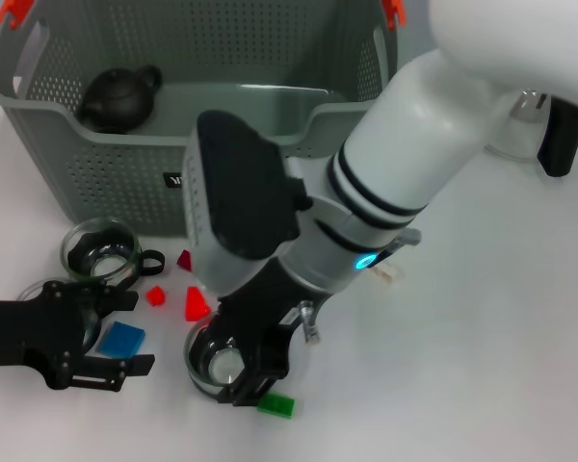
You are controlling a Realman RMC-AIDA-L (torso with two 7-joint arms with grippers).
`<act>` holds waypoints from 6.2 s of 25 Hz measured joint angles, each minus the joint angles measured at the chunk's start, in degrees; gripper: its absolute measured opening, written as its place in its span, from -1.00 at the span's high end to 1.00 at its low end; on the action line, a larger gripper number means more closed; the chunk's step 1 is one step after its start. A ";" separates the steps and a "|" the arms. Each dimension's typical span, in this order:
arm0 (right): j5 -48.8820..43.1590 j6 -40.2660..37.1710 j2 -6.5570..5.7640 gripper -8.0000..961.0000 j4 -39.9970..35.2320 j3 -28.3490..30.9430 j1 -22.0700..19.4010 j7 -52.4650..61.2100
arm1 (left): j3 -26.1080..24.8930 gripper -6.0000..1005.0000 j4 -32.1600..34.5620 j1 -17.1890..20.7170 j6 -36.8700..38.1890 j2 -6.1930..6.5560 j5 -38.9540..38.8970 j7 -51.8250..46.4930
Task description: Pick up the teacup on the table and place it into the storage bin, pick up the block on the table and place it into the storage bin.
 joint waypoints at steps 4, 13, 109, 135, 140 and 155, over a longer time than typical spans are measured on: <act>1.13 2.64 0.13 -0.66 0.03 -3.17 0.08 0.00 | 0.00 -0.74 -0.10 -0.01 -0.01 -0.07 -0.01 0.00; 2.75 6.30 0.24 -0.66 1.43 -7.07 -0.38 -0.26 | 0.00 -0.74 -0.23 -0.09 -0.04 -0.18 -0.06 0.00; -5.47 -5.08 -1.00 0.85 -21.71 8.79 -14.63 6.21 | -0.25 -0.74 -2.35 -0.47 -1.55 -0.50 -0.05 0.61; -17.88 7.55 -1.34 0.81 -9.16 33.73 1.55 -0.63 | 0.08 -0.74 -2.63 -3.03 -2.03 -1.48 -0.45 0.49; -17.67 16.33 -1.74 0.81 6.08 36.99 5.64 -7.07 | -0.09 -0.74 -2.62 -3.32 -2.08 -1.58 -0.47 0.39; -13.38 35.30 -1.05 0.79 25.99 37.02 7.11 -17.42 | -0.27 -0.74 -2.77 -4.29 -2.25 -1.94 -0.52 0.18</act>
